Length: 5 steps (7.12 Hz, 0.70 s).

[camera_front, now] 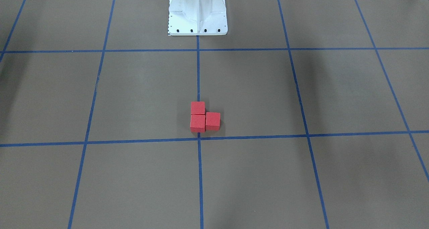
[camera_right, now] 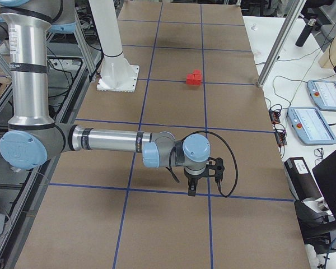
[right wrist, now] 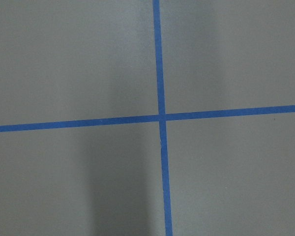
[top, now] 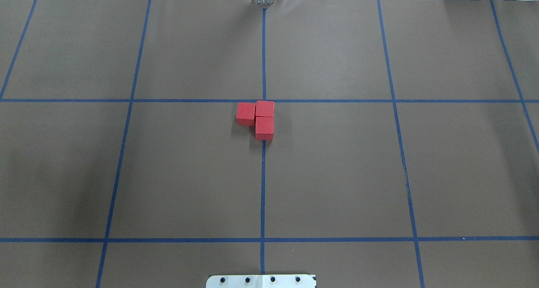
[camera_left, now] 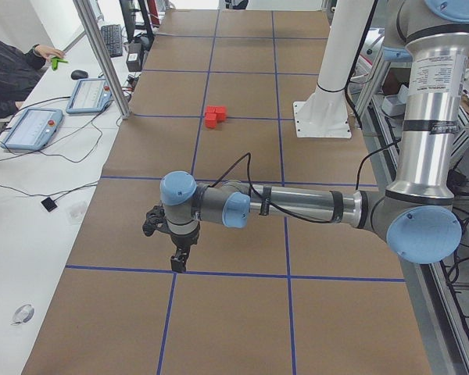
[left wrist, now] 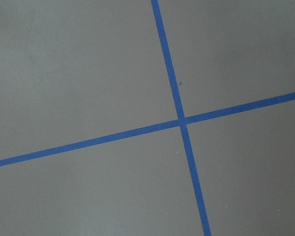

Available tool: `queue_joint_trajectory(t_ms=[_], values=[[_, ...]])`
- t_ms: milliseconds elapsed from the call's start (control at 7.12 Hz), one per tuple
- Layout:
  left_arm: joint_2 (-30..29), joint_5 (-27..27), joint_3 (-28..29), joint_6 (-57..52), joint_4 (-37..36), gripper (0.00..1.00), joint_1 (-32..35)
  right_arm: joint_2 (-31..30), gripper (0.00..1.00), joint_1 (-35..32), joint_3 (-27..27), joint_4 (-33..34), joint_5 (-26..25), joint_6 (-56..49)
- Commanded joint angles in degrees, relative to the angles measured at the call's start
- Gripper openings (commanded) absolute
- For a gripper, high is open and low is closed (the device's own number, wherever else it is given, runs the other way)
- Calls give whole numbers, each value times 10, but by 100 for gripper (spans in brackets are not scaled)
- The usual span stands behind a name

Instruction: Form red blocks into L shape at center

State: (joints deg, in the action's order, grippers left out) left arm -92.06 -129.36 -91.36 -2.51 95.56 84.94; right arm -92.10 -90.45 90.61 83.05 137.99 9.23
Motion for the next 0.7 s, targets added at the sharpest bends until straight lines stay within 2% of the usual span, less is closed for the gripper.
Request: queue_joint_trajectory(t_ms=[0, 281, 561], values=[[2, -17, -8, 24, 0, 100, 1, -1, 99, -2, 2, 1, -7, -1], [2, -17, -9, 24, 0, 100, 1, 29, 99, 18, 11, 2, -46, -1], [2, -17, -9, 24, 0, 100, 1, 26, 99, 23, 39, 2, -44, -1]])
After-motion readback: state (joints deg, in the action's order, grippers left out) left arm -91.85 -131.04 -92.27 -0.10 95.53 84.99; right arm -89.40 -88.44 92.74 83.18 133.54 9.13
